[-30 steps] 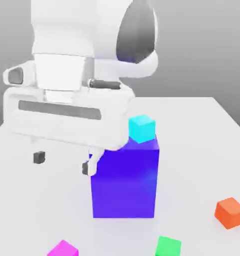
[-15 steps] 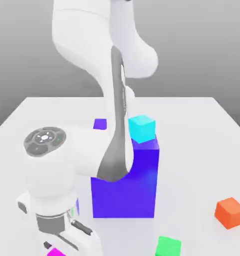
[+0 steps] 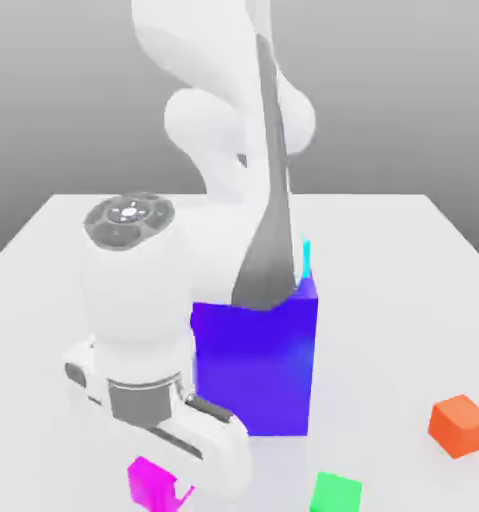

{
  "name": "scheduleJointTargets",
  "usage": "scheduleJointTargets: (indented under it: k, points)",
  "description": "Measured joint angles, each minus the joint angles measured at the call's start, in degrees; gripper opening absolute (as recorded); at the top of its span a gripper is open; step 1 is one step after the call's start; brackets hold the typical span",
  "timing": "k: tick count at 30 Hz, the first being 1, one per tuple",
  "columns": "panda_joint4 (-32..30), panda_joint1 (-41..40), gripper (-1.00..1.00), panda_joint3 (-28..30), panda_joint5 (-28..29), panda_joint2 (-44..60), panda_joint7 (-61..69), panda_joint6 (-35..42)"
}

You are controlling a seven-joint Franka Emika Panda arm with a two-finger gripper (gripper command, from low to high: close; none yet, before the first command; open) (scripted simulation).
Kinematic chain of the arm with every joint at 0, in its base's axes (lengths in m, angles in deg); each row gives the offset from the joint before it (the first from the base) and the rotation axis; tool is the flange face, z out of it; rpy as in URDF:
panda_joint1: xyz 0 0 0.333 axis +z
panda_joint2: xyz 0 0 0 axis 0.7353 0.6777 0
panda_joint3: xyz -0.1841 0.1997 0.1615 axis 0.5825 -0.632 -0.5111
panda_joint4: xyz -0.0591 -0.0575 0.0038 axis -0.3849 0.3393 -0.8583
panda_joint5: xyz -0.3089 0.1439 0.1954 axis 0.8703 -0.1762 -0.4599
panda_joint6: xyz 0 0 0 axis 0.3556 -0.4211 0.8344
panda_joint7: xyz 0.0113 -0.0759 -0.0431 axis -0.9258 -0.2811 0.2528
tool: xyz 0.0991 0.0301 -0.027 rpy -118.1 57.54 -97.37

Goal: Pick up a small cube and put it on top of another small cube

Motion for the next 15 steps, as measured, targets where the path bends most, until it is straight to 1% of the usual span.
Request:
scheduleJointTargets:
  k: [7,11,12,15]
  points:
    - [-1.46,8.63,-1.0,-4.51,3.02,-4.2,-7.22,2.57]
    - [-1.22,10.36,-1.0,-3.86,5.1,1.98,-9.26,-3.38]
    - [-1.15,10.59,1.0,-3.64,5.42,3.2,-9.5,-4.52]
    - [-1.15,10.59,1.0,-3.65,5.42,3.2,-9.5,-4.52]
